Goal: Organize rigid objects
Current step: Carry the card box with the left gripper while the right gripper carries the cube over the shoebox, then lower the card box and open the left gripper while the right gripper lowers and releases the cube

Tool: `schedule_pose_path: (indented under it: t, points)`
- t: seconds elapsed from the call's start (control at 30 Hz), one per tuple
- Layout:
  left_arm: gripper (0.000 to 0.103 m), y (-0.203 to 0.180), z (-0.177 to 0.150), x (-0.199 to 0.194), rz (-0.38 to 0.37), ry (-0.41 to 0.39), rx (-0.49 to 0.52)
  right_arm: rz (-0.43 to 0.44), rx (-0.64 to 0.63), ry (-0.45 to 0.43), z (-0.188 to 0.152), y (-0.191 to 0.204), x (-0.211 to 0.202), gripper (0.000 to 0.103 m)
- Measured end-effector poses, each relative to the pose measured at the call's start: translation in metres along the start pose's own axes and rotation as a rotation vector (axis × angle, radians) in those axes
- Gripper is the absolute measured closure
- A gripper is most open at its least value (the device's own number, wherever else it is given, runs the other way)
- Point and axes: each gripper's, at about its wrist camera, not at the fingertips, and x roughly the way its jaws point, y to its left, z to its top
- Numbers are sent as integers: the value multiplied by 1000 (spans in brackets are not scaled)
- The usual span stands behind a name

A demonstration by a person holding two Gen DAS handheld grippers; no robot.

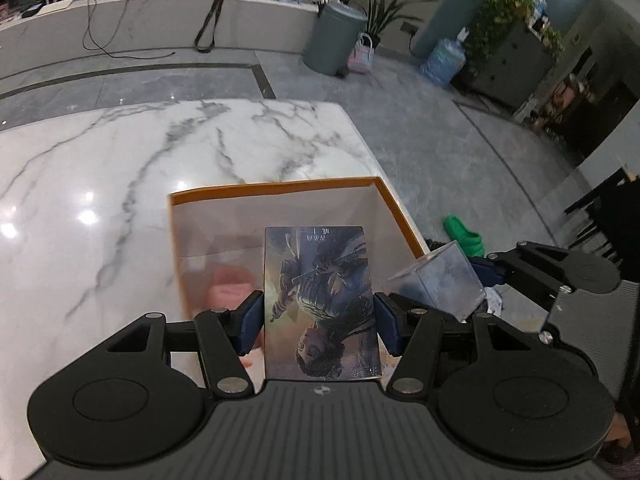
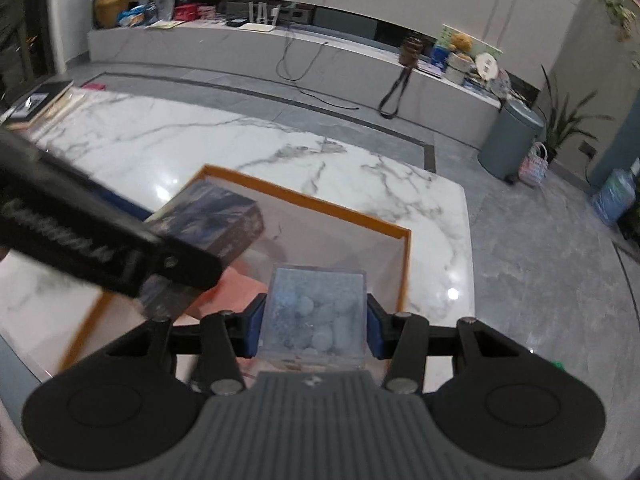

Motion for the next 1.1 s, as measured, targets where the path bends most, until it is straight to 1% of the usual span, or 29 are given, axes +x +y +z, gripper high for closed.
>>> schedule_pose_path:
  t: [0.1,0.17,0.23,0.37,0.43,0.57,0.7,0.8,0.87,0.93,0.97,1.1]
  points:
    - [37,-2,7,20,18,38,-27,26,-58,3,-6,-5,12,54]
    - [37,-4,11,30,10,55,-44,43,-94,12,-10,-4,21,54]
    - [37,-9,17,43,39,71,-43,25,-132,25,-12,-4,30,54]
    - [37,-13,26,60,58,92,-56,24,-169,57,-15,-13,44,54]
    - [37,-14,30,68,54,102,-67,44,-198,63,-15,-15,47,54]
    - [37,-17,36,82,88,114,-64,67,-258,79,-18,-14,54,54]
    - [37,-16,39,97,114,122,-75,75,-268,89,-17,-16,60,54]
    - [37,-12,38,104,115,138,-94,87,-274,100,-16,-19,67,55]
    - [37,-9,37,107,101,154,-110,85,-287,105,-17,-17,67,55]
    - [36,-7,36,105,89,148,-116,83,-296,107,-17,-15,67,54]
    - [34,-6,36,104,85,145,-116,83,-299,110,-17,-15,66,55]
    - [33,-7,36,95,71,140,-107,81,-301,123,-17,-14,63,55]
